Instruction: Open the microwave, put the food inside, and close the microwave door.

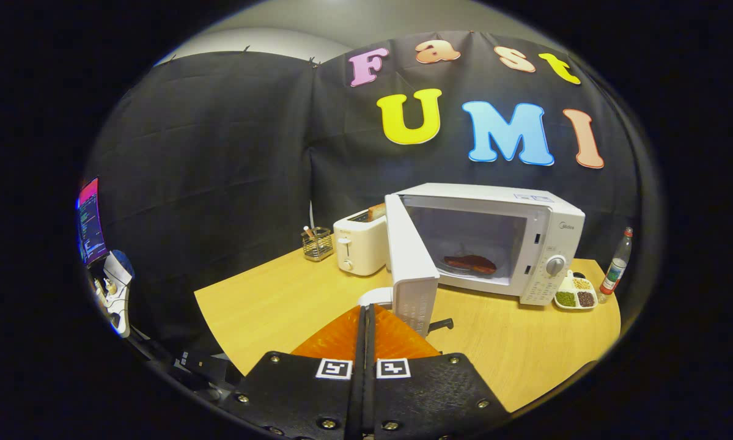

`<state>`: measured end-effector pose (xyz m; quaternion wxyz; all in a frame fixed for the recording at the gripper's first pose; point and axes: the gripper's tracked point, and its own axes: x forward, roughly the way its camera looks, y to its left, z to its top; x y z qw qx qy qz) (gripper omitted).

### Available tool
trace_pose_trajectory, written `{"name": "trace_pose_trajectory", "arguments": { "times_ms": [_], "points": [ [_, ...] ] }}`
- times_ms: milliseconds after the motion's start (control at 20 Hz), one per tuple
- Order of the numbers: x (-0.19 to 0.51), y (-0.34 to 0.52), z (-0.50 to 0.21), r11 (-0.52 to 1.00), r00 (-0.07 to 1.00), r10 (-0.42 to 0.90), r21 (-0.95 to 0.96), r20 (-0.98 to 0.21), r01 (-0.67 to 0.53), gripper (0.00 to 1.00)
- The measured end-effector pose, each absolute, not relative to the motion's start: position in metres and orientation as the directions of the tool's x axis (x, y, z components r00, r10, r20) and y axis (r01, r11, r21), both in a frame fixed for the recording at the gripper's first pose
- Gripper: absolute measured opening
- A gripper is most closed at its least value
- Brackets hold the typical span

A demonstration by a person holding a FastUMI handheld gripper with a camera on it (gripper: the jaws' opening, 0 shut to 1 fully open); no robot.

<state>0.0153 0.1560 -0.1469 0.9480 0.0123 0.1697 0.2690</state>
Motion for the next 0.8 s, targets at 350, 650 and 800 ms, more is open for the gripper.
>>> {"name": "trace_pose_trajectory", "arguments": {
  "times_ms": [350,650,800],
  "points": [
    [0.058,0.087,-0.152,0.929,0.869,0.369,0.107,-0.329,-0.354,0.01],
    [0.108,0.044,-0.158,0.966,0.906,0.257,0.093,-0.336,-0.240,0.07],
    [0.135,0.025,-0.161,0.975,0.915,0.222,0.105,-0.337,-0.198,0.08]
  ]
}}
